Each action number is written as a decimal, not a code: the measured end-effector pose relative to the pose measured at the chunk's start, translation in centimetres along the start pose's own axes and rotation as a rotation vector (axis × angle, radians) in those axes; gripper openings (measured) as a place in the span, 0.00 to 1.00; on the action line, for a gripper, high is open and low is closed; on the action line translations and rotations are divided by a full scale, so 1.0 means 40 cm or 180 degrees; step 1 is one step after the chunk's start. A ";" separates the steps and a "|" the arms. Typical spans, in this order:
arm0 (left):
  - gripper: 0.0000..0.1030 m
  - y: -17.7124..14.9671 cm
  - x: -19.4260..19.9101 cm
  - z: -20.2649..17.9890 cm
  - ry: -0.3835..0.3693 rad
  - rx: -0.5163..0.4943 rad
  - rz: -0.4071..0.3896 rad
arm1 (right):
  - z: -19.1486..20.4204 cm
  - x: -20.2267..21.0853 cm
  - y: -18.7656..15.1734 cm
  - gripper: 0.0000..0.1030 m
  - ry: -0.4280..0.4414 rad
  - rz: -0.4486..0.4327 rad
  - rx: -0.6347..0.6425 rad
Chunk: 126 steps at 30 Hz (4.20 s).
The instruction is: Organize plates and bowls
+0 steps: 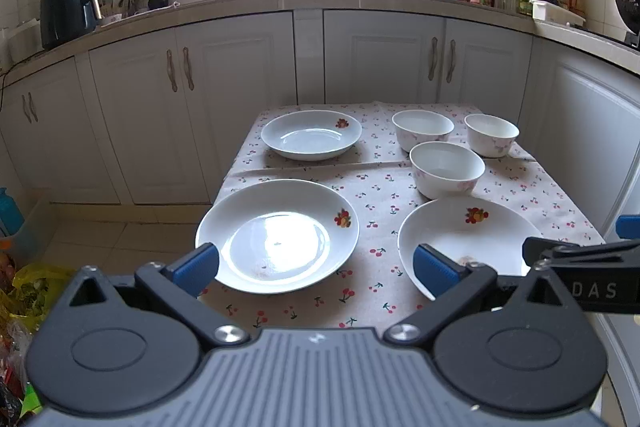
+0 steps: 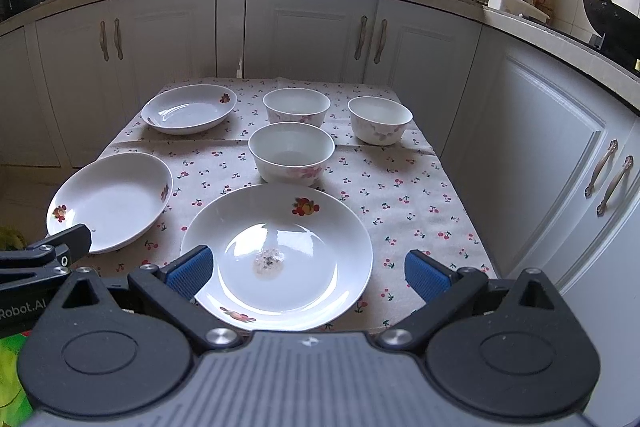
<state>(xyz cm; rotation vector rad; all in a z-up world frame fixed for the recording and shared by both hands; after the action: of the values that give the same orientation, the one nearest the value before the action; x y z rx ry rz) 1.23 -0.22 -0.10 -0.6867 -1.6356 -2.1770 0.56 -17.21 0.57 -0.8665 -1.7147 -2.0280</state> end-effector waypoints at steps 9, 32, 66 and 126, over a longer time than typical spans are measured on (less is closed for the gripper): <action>0.99 0.001 0.002 -0.001 0.0002 0.0001 -0.0008 | 0.001 0.004 0.001 1.00 0.0001 -0.0014 0.0000; 0.99 0.002 0.004 -0.001 0.0005 0.0010 -0.0027 | 0.001 0.008 0.004 1.00 0.0000 -0.0039 0.0006; 0.99 0.004 -0.038 0.010 -0.0123 -0.0055 -0.0073 | 0.017 -0.041 0.024 1.00 0.0119 -0.0063 0.0114; 0.99 -0.132 -0.395 0.243 -0.1294 -0.1398 0.0310 | 0.361 -0.461 0.115 0.97 0.1512 0.1267 0.0687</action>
<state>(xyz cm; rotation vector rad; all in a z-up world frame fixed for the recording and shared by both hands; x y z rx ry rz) 13.24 10.24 -10.98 -1.3785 -1.2489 -2.4621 20.57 -6.40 -6.68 -0.5428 -1.3386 -1.5882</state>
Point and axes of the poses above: each gripper's, at about its wrist camera, not at the fingertips, and x roughly against the way its jaws point, z to its left, y to its top, the point moved 3 cm from there along -x, roughly the way its jaws point, and after that the axes turned 13 degrees about -x, right-handed, at the moved point
